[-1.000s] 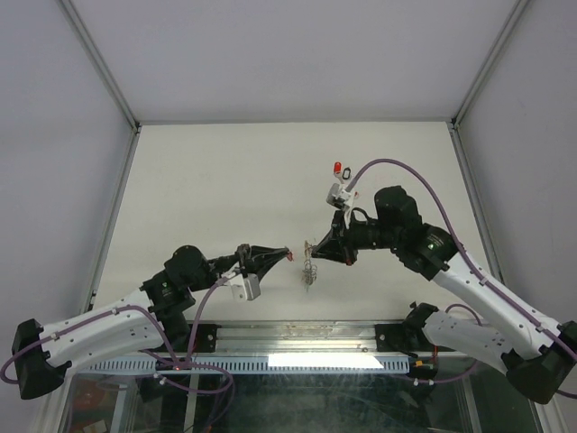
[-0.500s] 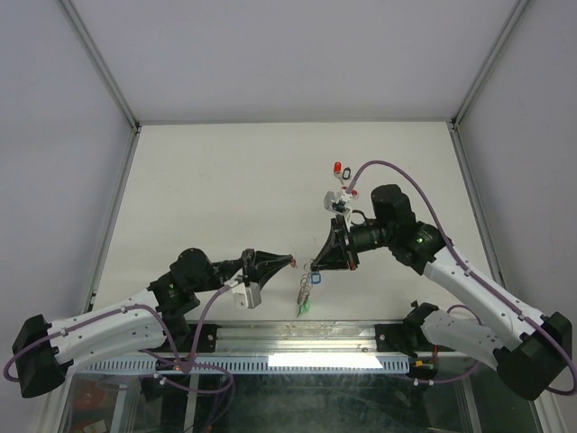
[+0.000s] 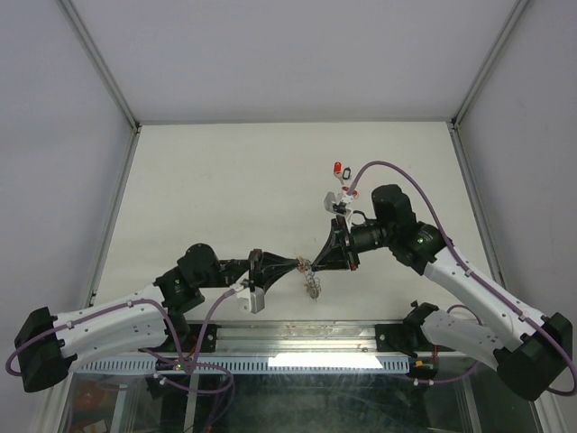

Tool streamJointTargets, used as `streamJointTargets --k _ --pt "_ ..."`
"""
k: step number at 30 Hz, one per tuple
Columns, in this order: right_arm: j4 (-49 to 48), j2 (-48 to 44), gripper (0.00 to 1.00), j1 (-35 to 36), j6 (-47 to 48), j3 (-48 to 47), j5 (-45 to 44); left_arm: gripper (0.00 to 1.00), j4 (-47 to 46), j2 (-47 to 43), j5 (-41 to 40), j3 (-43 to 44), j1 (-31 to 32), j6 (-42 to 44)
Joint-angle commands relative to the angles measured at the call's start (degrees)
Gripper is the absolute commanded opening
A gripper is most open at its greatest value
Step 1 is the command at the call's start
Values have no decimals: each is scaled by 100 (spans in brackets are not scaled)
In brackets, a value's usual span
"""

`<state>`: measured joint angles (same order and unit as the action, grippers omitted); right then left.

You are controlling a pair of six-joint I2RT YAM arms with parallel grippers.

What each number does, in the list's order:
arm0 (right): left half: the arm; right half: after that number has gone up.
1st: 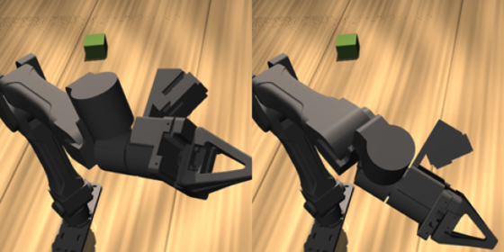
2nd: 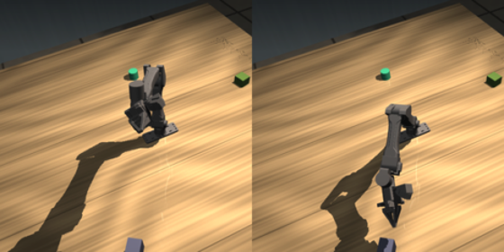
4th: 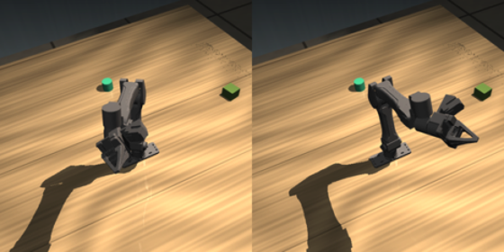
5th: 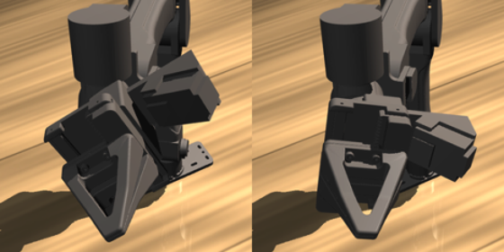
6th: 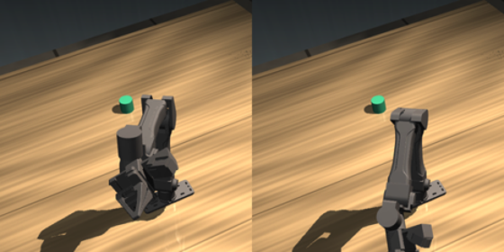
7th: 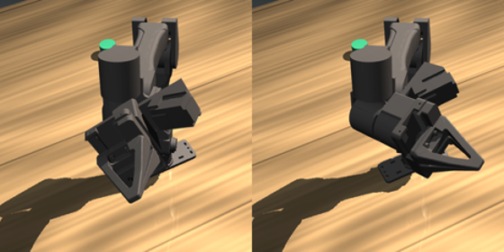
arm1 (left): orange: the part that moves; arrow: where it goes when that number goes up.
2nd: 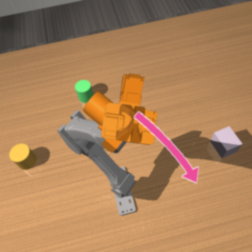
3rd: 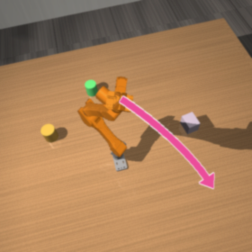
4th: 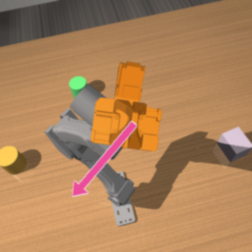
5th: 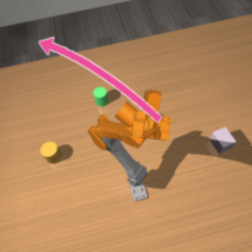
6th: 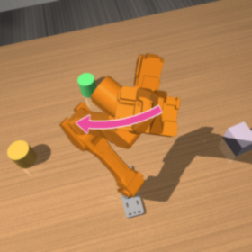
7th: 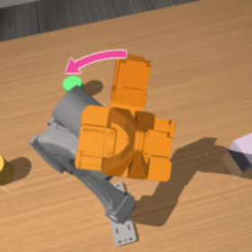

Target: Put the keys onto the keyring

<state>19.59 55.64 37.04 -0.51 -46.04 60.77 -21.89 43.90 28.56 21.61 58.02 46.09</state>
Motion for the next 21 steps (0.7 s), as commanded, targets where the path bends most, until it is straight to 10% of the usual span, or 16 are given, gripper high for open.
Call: streamJointTargets --k 1,21 --pt "-134 -202 0 -17 240 -165 -100 0 -153 -13 242 306 -54 152" --pt "-182 52 0 -10 142 -212 99 0 31 165 471 489 -54 387"
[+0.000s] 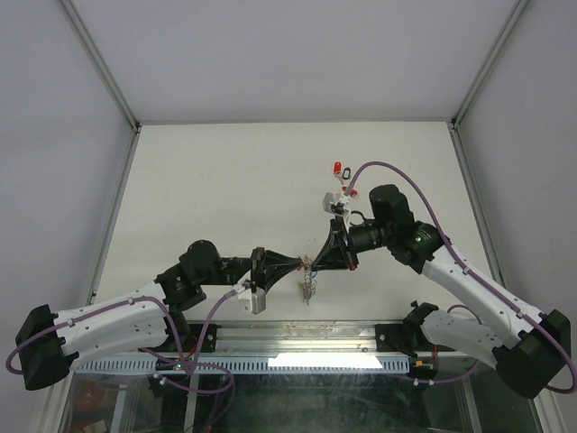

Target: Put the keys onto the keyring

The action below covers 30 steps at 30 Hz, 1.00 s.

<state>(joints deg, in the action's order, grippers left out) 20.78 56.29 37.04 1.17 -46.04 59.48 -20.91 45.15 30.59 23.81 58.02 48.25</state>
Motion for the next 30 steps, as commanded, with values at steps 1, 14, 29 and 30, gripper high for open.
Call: streamJointTargets --k 1,14,29,30 --pt "-308 -11 0 -12 -31 -203 230 0 -50 54 272 272 -54 180" --pt "-378 -22 0 -12 -73 -181 330 0 154 138 346 343 -54 299" --pt "-446 31 0 -12 -116 -143 294 0 207 190 502 399 -53 325" --pt "-451 24 0 -8 -117 -142 280 0 228 196 520 407 -54 325"
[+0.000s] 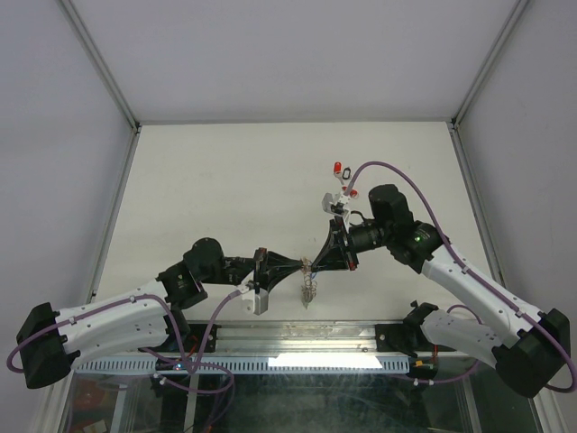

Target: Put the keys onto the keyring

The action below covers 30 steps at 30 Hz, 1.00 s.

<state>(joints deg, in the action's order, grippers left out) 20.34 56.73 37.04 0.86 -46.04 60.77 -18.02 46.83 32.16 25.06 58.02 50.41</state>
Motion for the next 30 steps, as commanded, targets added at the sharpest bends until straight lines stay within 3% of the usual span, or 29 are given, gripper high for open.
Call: streamJointTargets --k 1,30 --pt "-408 -28 0 -12 -94 -142 135 0 -28 20 383 294 -54 117" --pt "-852 -411 0 -47 -424 -4 -237 0 175 -66 405 236 -54 -15"
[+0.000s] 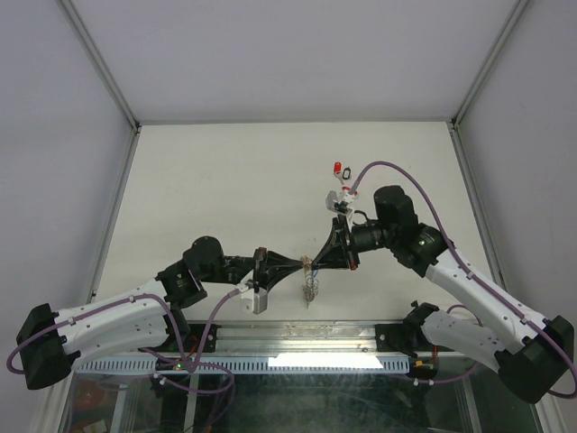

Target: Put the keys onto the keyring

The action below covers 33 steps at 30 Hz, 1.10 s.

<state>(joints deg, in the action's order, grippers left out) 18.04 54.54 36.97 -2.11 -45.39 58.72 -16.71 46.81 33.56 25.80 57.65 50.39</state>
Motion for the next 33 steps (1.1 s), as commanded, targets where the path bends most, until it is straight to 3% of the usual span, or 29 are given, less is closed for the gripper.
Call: streamJointTargets --k 1,33 --pt "-634 -202 0 -42 -131 -67 -28 0 44 -63 258 154 -17 -20" --pt "-1656 -516 0 -68 -963 390 -386 0 -295 -7 -258 119 -18 -604"
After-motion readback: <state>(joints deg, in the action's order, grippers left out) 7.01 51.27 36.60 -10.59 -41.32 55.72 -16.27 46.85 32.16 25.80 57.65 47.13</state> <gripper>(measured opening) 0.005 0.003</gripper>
